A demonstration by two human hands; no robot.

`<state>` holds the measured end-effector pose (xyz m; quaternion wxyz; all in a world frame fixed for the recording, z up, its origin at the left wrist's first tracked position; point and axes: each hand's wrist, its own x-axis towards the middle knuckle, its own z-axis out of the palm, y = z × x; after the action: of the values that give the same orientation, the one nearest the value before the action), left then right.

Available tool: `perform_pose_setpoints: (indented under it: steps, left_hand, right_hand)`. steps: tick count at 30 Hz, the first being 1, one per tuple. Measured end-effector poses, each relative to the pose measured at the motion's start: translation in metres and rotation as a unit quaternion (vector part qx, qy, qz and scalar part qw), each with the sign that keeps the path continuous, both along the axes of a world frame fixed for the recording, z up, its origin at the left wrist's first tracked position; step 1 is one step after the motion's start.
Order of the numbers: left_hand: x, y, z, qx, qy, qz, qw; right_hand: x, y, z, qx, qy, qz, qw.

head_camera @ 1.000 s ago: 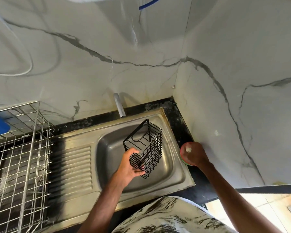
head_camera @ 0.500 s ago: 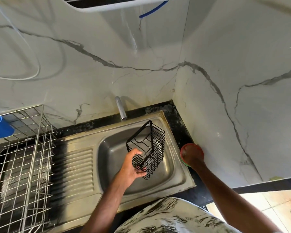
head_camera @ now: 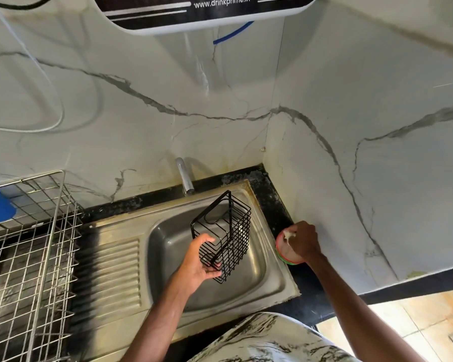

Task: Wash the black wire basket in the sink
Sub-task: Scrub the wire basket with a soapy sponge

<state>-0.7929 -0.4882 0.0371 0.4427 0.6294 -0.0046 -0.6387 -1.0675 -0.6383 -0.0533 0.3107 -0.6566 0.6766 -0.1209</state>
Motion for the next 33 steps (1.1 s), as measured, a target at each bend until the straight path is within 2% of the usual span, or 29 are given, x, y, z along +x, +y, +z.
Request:
perform_pose_setpoints:
  steps: [9, 21, 33]
  left_hand:
    - [0.000, 0.001, 0.005, -0.010, -0.007, -0.003, 1.000]
    - [-0.001, 0.006, 0.006, -0.005, 0.005, -0.009, 1.000]
    - [-0.001, 0.005, 0.007, -0.006, -0.001, -0.022, 1.000]
  right_hand:
    - [-0.001, 0.007, 0.043, -0.061, -0.068, -0.022, 0.996]
    - [-0.001, 0.009, 0.081, -0.103, -0.063, 0.012, 0.993]
    - [0.004, 0.013, 0.091, -0.105, -0.079, 0.005, 0.991]
